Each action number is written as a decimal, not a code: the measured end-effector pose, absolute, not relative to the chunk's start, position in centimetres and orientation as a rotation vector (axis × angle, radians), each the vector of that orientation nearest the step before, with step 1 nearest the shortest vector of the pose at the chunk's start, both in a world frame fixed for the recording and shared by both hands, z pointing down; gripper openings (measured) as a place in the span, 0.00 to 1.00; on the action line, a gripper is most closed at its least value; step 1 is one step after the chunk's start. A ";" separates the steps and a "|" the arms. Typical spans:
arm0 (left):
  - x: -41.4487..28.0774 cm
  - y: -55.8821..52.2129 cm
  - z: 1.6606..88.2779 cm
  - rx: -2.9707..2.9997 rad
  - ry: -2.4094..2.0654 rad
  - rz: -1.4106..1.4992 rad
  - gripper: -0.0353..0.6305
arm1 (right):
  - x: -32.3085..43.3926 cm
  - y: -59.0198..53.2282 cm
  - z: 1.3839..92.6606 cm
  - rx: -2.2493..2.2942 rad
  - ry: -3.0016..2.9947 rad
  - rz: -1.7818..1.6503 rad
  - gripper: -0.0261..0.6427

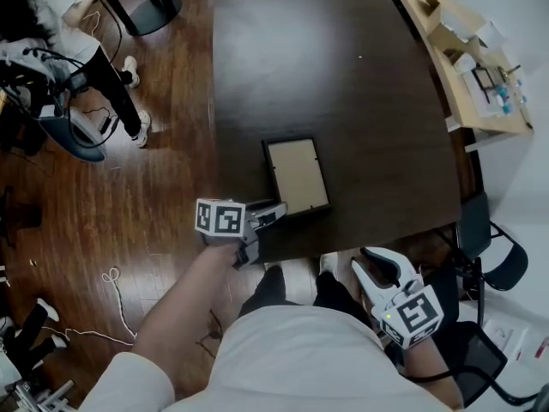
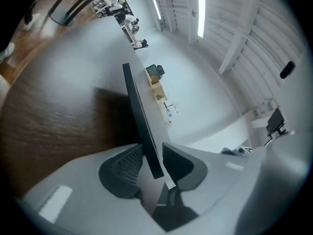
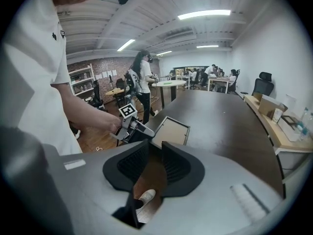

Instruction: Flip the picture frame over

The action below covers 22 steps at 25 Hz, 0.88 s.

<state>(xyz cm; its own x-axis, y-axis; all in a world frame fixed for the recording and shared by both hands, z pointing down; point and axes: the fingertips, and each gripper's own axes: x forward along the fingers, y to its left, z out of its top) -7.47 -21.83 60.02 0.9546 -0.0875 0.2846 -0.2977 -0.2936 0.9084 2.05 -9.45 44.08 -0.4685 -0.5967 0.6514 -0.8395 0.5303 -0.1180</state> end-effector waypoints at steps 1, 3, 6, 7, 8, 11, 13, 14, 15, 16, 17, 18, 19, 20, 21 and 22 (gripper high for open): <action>-7.7 -21.8 60.5 1.877 -0.305 0.259 0.23 | 2.0 -9.3 44.1 1.171 -2.222 0.585 0.17; -8.1 -21.8 61.4 1.898 -0.359 0.356 0.23 | 2.0 -8.9 44.1 1.186 -2.217 0.589 0.17; -8.5 -22.5 62.2 1.943 -0.447 0.500 0.24 | 2.5 -8.9 44.1 1.207 -2.209 0.597 0.17; -8.6 -22.9 62.5 1.961 -0.480 0.556 0.24 | 2.7 -8.9 44.0 1.213 -2.207 0.599 0.17; -8.8 -23.1 62.9 1.981 -0.517 0.614 0.26 | 2.9 -8.8 43.9 1.217 -2.206 0.600 0.17; -10.2 -23.1 64.0 2.054 -0.654 0.794 0.27 | 3.1 -7.4 44.0 1.223 -2.211 0.589 0.17; -11.0 -23.5 64.1 2.112 -0.759 0.890 0.27 | 3.5 -6.5 44.0 1.225 -2.216 0.578 0.17; -11.2 -23.7 63.9 2.144 -0.803 0.917 0.27 | 3.7 -6.1 44.0 1.225 -2.220 0.571 0.17; -11.4 -23.8 63.4 2.176 -0.839 0.926 0.27 | 3.9 -5.7 43.8 1.226 -2.227 0.562 0.17; -11.5 -23.7 62.7 2.206 -0.867 0.918 0.27 | 4.1 -5.3 43.6 1.226 -2.238 0.549 0.17; -11.5 -23.3 61.6 2.234 -0.889 0.895 0.27 | 4.4 -4.8 43.4 1.227 -2.251 0.533 0.17; -11.5 -22.7 60.3 2.262 -0.907 0.862 0.27 | 4.8 -4.3 43.2 1.227 -2.264 0.516 0.17; -11.3 -21.8 58.8 2.291 -0.922 0.827 0.27 | 5.2 -3.5 43.0 1.227 -2.278 0.501 0.17; -11.1 -20.6 57.2 2.321 -0.937 0.790 0.27 | 5.7 -2.7 42.8 1.225 -2.295 0.485 0.17; -10.7 -19.3 55.5 2.353 -0.953 0.749 0.27 | 6.1 -1.8 42.8 1.219 -2.313 0.469 0.17; -10.3 -17.8 53.7 2.389 -0.968 0.704 0.27 | 6.5 -0.7 42.8 1.209 -2.333 0.452 0.17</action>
<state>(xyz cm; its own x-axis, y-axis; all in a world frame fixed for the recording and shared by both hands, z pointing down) -10.35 -17.81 53.70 0.6205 -0.4934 0.6096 -0.7318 -0.6437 0.2239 6.47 -0.68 42.85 -0.5007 -0.6721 0.5456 -0.8273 0.5570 -0.0731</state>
